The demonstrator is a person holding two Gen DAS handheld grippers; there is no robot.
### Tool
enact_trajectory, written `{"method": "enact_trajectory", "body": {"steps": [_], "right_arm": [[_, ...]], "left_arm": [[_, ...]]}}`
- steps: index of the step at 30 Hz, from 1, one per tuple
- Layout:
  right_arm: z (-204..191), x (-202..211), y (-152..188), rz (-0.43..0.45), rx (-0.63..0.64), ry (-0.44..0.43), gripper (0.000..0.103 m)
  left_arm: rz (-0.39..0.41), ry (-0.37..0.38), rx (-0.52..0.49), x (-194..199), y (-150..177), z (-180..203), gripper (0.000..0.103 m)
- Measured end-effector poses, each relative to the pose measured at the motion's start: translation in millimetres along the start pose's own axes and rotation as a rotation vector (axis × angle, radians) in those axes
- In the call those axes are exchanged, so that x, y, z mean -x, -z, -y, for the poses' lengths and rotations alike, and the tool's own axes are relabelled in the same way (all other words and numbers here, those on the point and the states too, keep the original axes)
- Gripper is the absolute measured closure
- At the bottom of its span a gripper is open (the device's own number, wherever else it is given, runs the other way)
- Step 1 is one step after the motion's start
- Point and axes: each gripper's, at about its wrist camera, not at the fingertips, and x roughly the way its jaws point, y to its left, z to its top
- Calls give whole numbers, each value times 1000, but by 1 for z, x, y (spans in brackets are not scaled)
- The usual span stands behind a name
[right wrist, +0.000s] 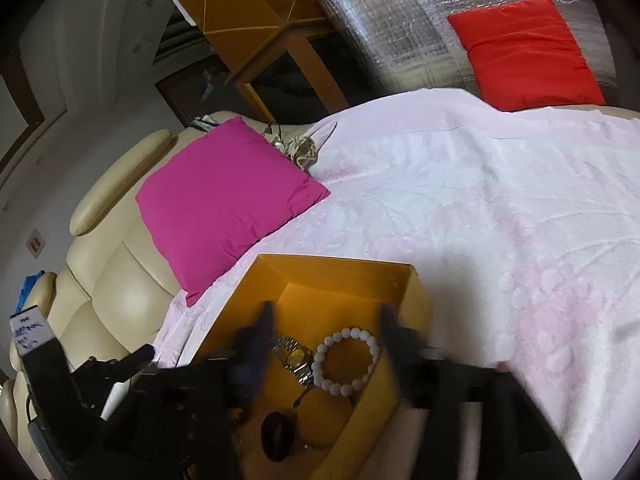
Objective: Organize jewelry
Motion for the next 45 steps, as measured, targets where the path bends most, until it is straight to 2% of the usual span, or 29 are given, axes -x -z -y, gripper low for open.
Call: {"method": "enact_trajectory", "body": {"steps": [7, 8, 11, 12, 15, 21, 31, 33, 40, 45], "right_arm": [[-14, 50, 20, 23, 97, 45, 37], [-15, 56, 23, 23, 104, 50, 37], [-20, 80, 37, 24, 114, 76, 37], [-22, 87, 42, 22, 116, 85, 37], [-34, 110, 52, 8, 138, 92, 37], [-69, 155, 68, -16, 210, 132, 37], [-122, 235, 87, -30, 275, 218, 31], [-129, 252, 89, -22, 273, 234, 27], [-154, 291, 92, 7, 282, 246, 25], [-168, 302, 88, 29, 283, 250, 24]], "left_arm": [[48, 5, 57, 51, 4, -19, 31], [53, -11, 67, 59, 5, -22, 30], [89, -97, 67, 83, 11, -28, 17], [115, -109, 72, 95, 14, -31, 17], [149, -81, 99, 123, 21, -43, 17], [212, -72, 155, 177, 38, -67, 17], [301, -28, 226, 256, 66, -86, 17], [299, -10, 243, 268, 71, -87, 17], [300, 26, 257, 292, 86, -90, 17], [319, 15, 262, 303, 92, -100, 17]]}}
